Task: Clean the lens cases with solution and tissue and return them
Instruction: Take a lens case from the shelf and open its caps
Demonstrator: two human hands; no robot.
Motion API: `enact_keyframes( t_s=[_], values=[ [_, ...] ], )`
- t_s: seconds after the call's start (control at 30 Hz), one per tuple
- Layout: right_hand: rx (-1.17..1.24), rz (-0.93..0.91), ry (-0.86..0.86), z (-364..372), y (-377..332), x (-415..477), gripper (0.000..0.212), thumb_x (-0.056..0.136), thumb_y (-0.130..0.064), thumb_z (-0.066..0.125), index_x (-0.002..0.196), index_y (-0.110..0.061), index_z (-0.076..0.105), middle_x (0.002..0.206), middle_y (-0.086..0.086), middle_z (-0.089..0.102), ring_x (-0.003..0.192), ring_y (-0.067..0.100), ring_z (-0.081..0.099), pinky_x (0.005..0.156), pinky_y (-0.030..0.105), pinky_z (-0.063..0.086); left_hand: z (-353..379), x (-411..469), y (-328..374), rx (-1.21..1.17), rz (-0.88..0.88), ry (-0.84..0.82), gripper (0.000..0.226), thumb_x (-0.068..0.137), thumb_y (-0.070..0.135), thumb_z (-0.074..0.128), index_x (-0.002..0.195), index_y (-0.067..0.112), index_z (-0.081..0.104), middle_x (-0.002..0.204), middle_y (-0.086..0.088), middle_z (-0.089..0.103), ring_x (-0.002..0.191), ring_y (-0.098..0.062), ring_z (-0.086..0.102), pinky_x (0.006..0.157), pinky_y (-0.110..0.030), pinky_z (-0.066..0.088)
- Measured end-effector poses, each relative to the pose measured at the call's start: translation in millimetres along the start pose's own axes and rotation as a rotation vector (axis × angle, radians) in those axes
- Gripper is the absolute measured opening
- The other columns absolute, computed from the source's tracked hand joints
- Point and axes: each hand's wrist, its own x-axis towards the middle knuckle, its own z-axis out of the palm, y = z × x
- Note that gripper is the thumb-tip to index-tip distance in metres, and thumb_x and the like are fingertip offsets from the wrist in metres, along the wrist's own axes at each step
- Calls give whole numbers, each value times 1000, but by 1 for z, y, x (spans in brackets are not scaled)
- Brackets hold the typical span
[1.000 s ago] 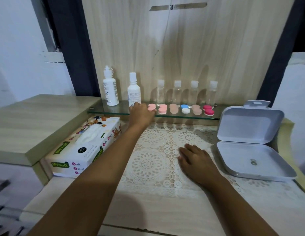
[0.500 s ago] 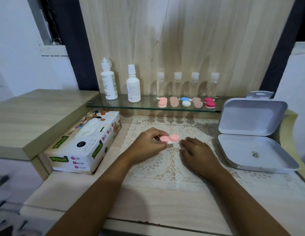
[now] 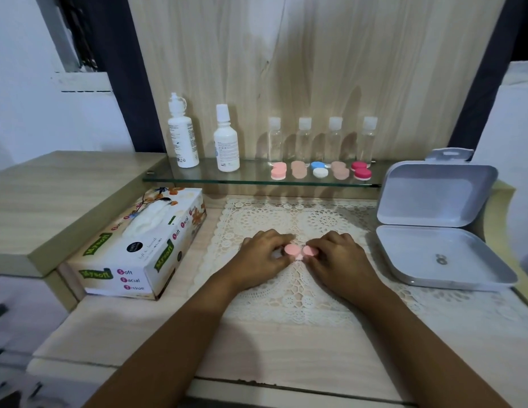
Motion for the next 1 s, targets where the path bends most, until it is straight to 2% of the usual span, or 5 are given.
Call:
enact_keyframes(
  t_s=[0.23,0.4,0.6,0.83,1.0],
  values=[
    [-50,5,-37,2,-7,2,34,96,-35,40,124,-20,51,120,1,50,113,21,39,94,37,33,2,2,3,70,32,-4,36,94,31,53,129,26,54,94,9,42,98,-7,36,96,-36,32],
    [-63,8,-46,3,-7,1,34,96,-35,38,124,-20,50,121,1,48,113,20,38,94,37,32,5,1,6,67,45,41,35,91,32,56,125,21,58,91,7,43,98,-12,42,93,-34,36],
    [-60,5,-42,3,-8,0,34,96,-36,38,124,-20,49,122,0,48,114,20,38,95,37,31,8,0,5,19,7,171,31,81,38,68,102,15,62,92,5,52,94,-12,46,78,-22,37],
    [-38,2,-33,4,-7,0,34,96,-34,38,125,-21,49,122,-1,48,114,19,39,96,38,30,9,-5,7,173,58,51,59,91,43,50,143,28,28,139,9,37,127,-13,30,101,-29,20],
    [-38,4,-26,5,-6,0,33,96,-35,38,123,-21,51,120,-1,48,112,20,40,95,38,31,7,-5,6,139,109,18,44,95,19,43,138,26,42,134,11,46,123,-10,33,96,-27,20]
  ],
)
